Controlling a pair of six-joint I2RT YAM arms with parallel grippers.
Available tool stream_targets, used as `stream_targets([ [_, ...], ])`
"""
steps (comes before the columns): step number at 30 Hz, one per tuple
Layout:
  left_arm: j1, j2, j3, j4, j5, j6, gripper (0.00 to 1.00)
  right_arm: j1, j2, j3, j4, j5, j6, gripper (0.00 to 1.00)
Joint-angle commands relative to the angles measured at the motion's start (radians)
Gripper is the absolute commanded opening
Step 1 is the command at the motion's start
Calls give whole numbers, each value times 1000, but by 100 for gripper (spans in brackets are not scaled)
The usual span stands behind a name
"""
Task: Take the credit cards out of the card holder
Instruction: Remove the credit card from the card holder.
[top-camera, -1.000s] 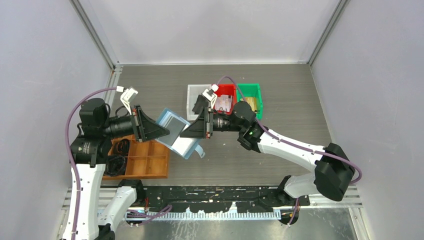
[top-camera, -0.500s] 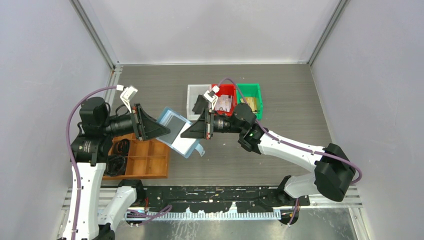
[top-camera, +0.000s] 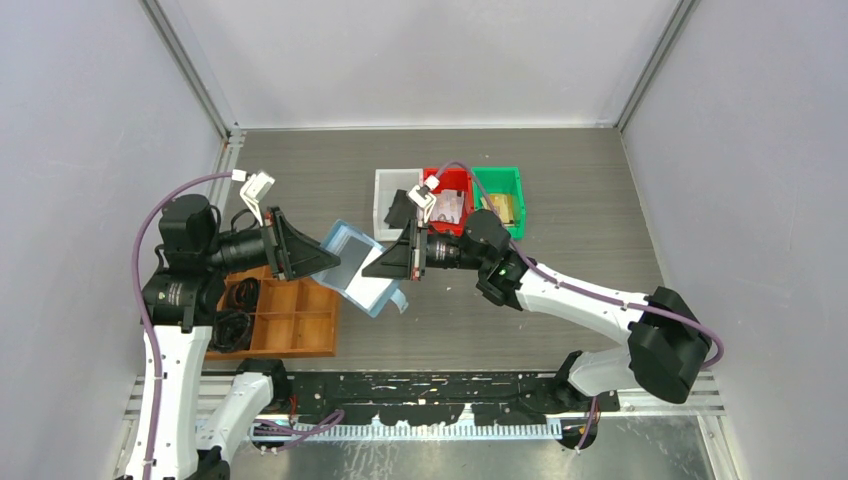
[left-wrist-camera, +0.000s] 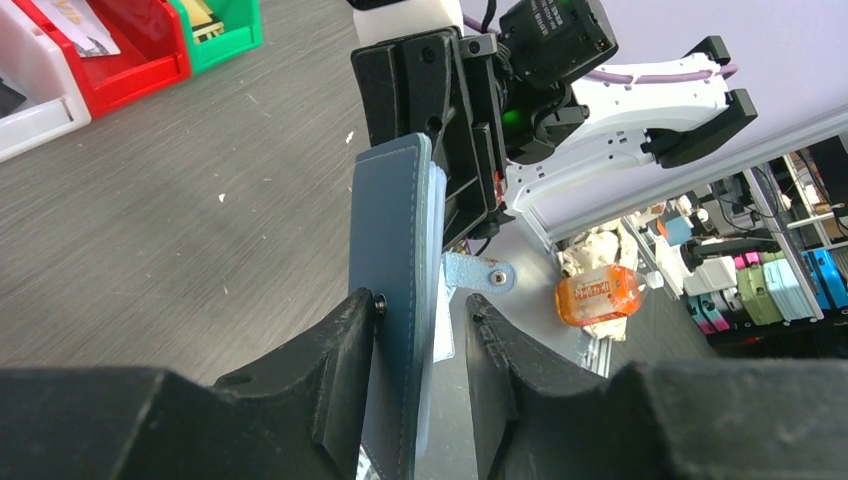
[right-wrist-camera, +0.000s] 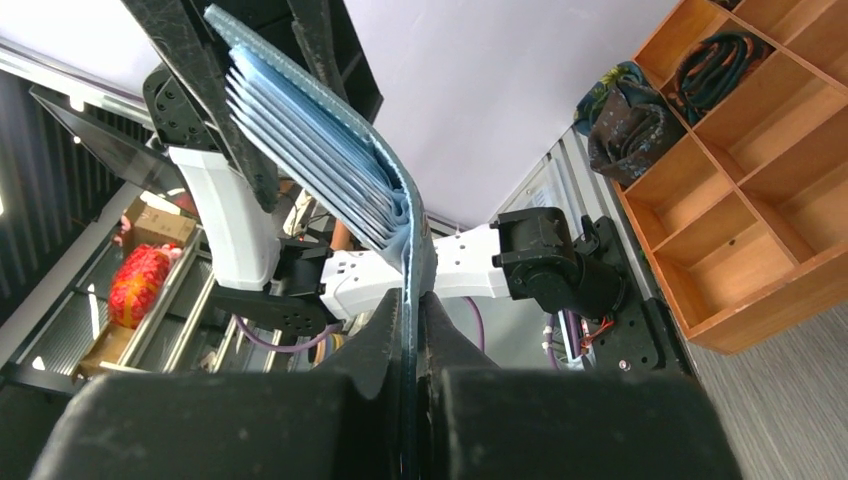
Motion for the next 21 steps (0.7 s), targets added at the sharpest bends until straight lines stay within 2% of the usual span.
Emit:
stream_targets([
  [1,-1,-14,5,57,29,-11,39,4,-56,3,36,24,-20,1],
  [6,-1,-23,-1,50,18,-3,36,3,-58,-3,36,26,-19,1],
  [13,-1,-46,-15,31,-74,49,30,7,-71,9,36,21,-17,1],
  [21,-2,-49,-19,43,-92,40,23,15,-73,18,40,16,-27,1],
])
